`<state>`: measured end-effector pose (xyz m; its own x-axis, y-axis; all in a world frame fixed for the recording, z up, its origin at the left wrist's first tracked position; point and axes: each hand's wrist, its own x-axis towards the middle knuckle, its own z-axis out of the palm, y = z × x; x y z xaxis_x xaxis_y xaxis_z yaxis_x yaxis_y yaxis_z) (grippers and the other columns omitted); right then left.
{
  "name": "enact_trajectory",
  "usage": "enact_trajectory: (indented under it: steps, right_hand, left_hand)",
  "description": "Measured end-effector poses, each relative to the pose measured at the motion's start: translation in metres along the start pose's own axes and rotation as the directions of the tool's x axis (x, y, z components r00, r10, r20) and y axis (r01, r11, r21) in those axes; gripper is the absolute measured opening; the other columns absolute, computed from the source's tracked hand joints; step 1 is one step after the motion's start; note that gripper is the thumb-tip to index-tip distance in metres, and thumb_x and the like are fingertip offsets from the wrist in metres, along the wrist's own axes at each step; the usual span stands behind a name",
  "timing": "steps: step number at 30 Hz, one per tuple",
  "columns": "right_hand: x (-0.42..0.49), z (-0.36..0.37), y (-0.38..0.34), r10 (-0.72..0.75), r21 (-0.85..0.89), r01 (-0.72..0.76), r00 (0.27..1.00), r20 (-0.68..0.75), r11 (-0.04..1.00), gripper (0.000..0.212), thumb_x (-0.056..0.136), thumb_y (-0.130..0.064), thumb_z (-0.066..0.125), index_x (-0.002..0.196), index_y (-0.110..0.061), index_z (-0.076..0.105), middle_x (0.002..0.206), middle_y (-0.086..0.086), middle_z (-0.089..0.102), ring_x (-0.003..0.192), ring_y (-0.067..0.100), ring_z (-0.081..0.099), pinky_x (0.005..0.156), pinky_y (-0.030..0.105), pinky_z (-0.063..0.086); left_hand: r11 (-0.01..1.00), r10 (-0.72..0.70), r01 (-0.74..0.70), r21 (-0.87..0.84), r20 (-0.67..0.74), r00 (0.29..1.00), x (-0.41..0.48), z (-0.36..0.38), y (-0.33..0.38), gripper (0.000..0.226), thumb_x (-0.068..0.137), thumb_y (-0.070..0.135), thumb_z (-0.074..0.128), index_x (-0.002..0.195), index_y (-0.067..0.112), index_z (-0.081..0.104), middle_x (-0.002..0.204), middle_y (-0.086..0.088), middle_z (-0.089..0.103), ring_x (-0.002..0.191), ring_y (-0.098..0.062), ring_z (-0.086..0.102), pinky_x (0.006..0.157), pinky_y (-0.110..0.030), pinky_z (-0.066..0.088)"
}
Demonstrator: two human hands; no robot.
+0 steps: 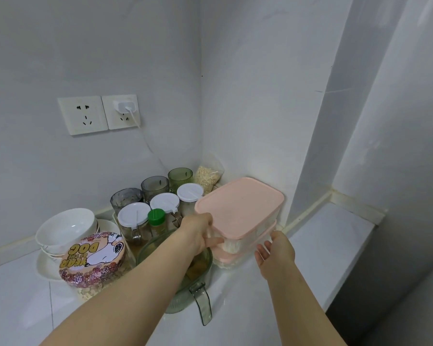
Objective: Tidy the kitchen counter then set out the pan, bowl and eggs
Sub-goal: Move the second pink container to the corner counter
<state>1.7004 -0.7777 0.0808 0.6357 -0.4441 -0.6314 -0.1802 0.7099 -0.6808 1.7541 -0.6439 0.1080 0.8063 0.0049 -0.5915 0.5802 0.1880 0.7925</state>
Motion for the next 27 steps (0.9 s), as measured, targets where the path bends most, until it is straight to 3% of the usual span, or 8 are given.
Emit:
enact_trajectory:
  steps: [3, 6, 9, 12, 15, 20, 23, 27]
  right_hand:
    - [-0.001, 0.001, 0.003, 0.014, -0.017, -0.014, 1.0, 0.013, 1.0, 0.03, 0.093, -0.018, 0.05, 0.122, -0.009, 0.05, 0.123, 0.01, 0.053, 0.113, 0.026, 0.054, 0.094, 0.036, 0.043]
    - [-0.001, 0.004, 0.005, 0.013, -0.066, -0.009, 0.999, 0.05, 0.998, 0.019, 0.093, -0.015, 0.047, 0.111, -0.012, 0.051, 0.111, 0.007, 0.052, 0.102, 0.025, 0.054, 0.093, 0.035, 0.043]
    - [0.0, 0.009, 0.007, -0.046, -0.162, 0.068, 0.99, 0.134, 0.984, 0.012, 0.088, -0.016, 0.05, 0.099, -0.018, 0.054, 0.104, 0.002, 0.053, 0.095, 0.02, 0.049, 0.083, 0.032, 0.043]
    - [-0.002, 0.015, 0.01, -0.125, -0.233, 0.18, 0.964, 0.233, 0.956, 0.011, 0.09, -0.014, 0.048, 0.093, -0.024, 0.051, 0.101, -0.001, 0.051, 0.1, 0.018, 0.046, 0.091, 0.035, 0.041]
    - [-0.002, 0.014, 0.012, -0.13, -0.27, 0.194, 0.962, 0.24, 0.943, 0.009, 0.091, -0.012, 0.05, 0.099, -0.016, 0.05, 0.101, 0.002, 0.052, 0.104, 0.022, 0.047, 0.095, 0.04, 0.043]
    - [-0.002, 0.012, 0.013, -0.068, -0.293, 0.121, 0.98, 0.186, 0.948, 0.031, 0.087, -0.02, 0.062, 0.112, -0.004, 0.053, 0.097, 0.008, 0.055, 0.097, 0.024, 0.055, 0.062, 0.029, 0.05]
    - [-0.005, 0.013, 0.015, -0.044, -0.292, 0.105, 0.977, 0.209, 0.95, 0.028, 0.087, -0.016, 0.061, 0.109, 0.0, 0.053, 0.084, 0.008, 0.05, 0.078, 0.018, 0.053, 0.062, 0.03, 0.052]
    - [-0.008, 0.012, 0.02, -0.007, -0.313, 0.082, 0.973, 0.231, 0.946, 0.022, 0.088, -0.014, 0.059, 0.104, 0.0, 0.053, 0.084, 0.008, 0.05, 0.075, 0.017, 0.051, 0.076, 0.035, 0.053]
  left_hand:
    - [0.999, 0.014, -0.013, 0.033, -0.02, 1.0, 0.001, -0.002, 0.005, 0.044, 0.089, -0.006, 0.047, 0.131, 0.0, 0.04, 0.128, -0.018, 0.038, 0.088, -0.037, 0.05, 0.073, -0.048, 0.055]
    - [0.975, 0.137, -0.127, 0.181, -0.043, 0.99, 0.002, -0.002, 0.004, 0.05, 0.088, 0.0, 0.049, 0.136, 0.008, 0.037, 0.124, -0.015, 0.044, 0.113, -0.036, 0.048, 0.088, -0.051, 0.051]
    - [0.82, 0.408, -0.371, 0.436, 0.01, 0.913, 0.009, -0.002, 0.0, 0.067, 0.087, 0.005, 0.048, 0.147, 0.018, 0.021, 0.143, -0.01, 0.035, 0.128, -0.032, 0.039, 0.104, -0.042, 0.039]
    - [0.677, 0.414, -0.402, 0.617, 0.133, 0.901, 0.009, -0.003, -0.002, 0.066, 0.088, 0.012, 0.05, 0.147, 0.019, 0.022, 0.148, -0.01, 0.03, 0.131, -0.03, 0.037, 0.104, -0.037, 0.036]
    - [0.748, 0.352, -0.389, 0.537, 0.177, 0.919, 0.004, -0.006, -0.003, 0.067, 0.089, 0.007, 0.052, 0.147, 0.021, 0.024, 0.145, -0.008, 0.035, 0.121, -0.025, 0.041, 0.092, -0.031, 0.039]
    - [0.805, 0.364, -0.402, 0.437, 0.172, 0.915, -0.006, -0.01, 0.002, 0.067, 0.086, -0.004, 0.055, 0.143, 0.016, 0.027, 0.112, -0.003, 0.042, 0.099, -0.019, 0.041, 0.075, -0.026, 0.039]
    - [0.801, 0.355, -0.389, 0.456, 0.162, 0.921, -0.008, -0.017, 0.003, 0.065, 0.086, -0.005, 0.055, 0.142, 0.012, 0.028, 0.117, -0.005, 0.042, 0.101, -0.016, 0.039, 0.081, -0.026, 0.036]
    - [0.814, 0.33, -0.373, 0.446, 0.174, 0.928, -0.009, -0.025, 0.003, 0.069, 0.086, -0.004, 0.056, 0.145, 0.013, 0.024, 0.138, -0.009, 0.04, 0.103, -0.014, 0.035, 0.084, -0.024, 0.032]
